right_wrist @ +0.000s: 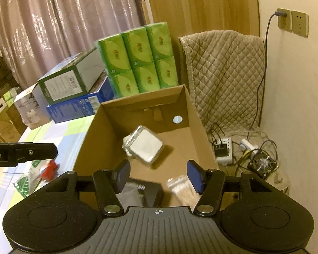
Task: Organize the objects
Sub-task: 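Open the right tool to drop the clear soap holder into the box, then move both open tools back toward the silver tea bag and Doraemon figure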
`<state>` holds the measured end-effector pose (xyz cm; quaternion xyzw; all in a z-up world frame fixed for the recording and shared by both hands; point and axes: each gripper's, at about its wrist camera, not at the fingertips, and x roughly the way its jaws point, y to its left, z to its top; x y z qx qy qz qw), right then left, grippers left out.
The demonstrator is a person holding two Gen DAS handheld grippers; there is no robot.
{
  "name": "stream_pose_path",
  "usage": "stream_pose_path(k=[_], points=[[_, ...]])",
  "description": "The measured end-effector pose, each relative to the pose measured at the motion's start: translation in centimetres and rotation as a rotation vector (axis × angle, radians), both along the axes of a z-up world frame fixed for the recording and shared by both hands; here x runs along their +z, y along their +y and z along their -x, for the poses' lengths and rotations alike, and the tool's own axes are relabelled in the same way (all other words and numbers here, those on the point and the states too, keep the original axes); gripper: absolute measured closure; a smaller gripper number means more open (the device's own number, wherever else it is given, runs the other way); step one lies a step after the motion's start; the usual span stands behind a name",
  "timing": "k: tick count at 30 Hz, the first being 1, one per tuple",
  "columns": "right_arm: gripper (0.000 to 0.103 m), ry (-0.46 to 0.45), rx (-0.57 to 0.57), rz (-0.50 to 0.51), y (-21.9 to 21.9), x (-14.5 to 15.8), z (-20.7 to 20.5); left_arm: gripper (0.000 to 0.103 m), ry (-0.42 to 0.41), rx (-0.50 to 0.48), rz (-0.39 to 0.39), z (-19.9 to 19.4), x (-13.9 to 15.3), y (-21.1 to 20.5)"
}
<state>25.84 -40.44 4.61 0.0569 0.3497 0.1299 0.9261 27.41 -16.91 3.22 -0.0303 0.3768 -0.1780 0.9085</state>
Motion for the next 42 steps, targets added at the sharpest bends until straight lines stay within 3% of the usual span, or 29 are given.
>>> stream_pose_path(k=[23,42], points=[[0.032,-0.036,0.052,0.005,6.4,5.1,13.5,0.002,-0.045,0.101,0.023,14.6,3.7,7.1],[0.027,0.014,0.192,-0.017,13.9,2.8,16.8,0.001,-0.063,0.294,-0.047,20.7,2.8,16.7]])
